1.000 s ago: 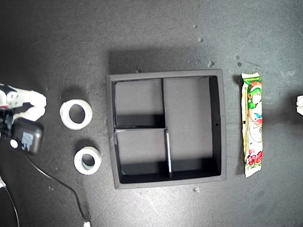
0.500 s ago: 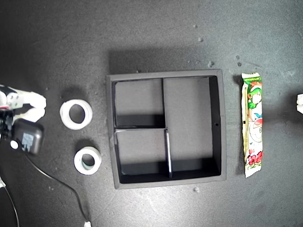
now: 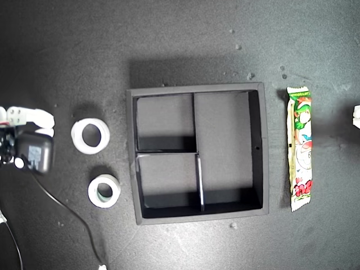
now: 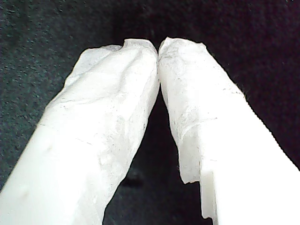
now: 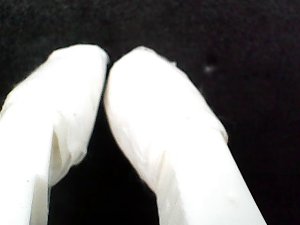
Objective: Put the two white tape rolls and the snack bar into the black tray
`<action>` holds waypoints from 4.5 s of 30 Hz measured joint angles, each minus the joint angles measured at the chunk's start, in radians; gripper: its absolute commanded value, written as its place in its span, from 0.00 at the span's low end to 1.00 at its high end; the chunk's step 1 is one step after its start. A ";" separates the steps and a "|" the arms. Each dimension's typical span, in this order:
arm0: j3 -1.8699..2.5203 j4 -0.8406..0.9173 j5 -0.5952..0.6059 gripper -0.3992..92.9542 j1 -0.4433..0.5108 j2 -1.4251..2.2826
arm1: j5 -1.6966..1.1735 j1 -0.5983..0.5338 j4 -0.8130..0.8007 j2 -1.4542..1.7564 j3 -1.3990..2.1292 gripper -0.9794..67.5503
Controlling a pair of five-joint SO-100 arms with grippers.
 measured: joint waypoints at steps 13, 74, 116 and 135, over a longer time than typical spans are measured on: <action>0.000 -0.138 0.055 0.00 0.069 0.000 | -0.086 -0.091 -0.133 0.000 0.000 0.01; -0.913 -0.256 0.454 0.12 0.201 -1.365 | -0.914 -0.472 -0.221 -1.514 -1.207 0.29; -1.335 -0.020 0.548 0.00 0.103 -1.741 | -1.049 -0.327 -0.163 -1.795 -1.233 0.29; -2.379 0.491 0.683 0.00 0.055 -2.246 | -1.006 -0.393 -0.368 -1.810 -1.129 0.13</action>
